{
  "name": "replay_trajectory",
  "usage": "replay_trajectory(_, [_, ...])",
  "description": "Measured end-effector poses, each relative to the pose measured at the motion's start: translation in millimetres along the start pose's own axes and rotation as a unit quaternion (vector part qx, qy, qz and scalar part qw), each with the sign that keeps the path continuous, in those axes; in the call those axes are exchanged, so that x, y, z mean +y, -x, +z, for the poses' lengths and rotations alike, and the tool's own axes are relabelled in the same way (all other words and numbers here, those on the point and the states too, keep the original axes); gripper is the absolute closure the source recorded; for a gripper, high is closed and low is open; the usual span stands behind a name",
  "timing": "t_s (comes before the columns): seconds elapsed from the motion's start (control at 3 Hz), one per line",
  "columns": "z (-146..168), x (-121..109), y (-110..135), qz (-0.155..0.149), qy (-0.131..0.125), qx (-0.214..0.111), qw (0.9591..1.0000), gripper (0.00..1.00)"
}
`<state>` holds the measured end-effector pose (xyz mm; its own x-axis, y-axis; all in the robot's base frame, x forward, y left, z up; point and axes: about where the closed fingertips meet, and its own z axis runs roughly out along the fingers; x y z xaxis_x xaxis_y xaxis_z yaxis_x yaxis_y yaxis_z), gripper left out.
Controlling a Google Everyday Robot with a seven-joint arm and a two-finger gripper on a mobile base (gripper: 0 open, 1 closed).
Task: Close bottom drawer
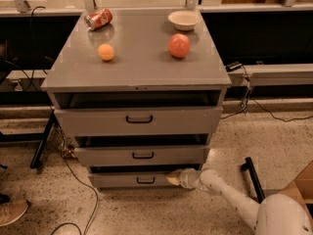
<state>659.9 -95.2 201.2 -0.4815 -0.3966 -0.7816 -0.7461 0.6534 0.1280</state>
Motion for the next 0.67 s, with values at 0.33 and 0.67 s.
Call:
replay_trajectory(0.33, [-17.8, 13.8, -6.6, 0.001, -0.004, 0.002, 1.0, 1.0])
replay_trajectory(0.67, [-115.2, 6.3, -21.1, 0.014, -0.075, -0.009, 0.9971, 1.0])
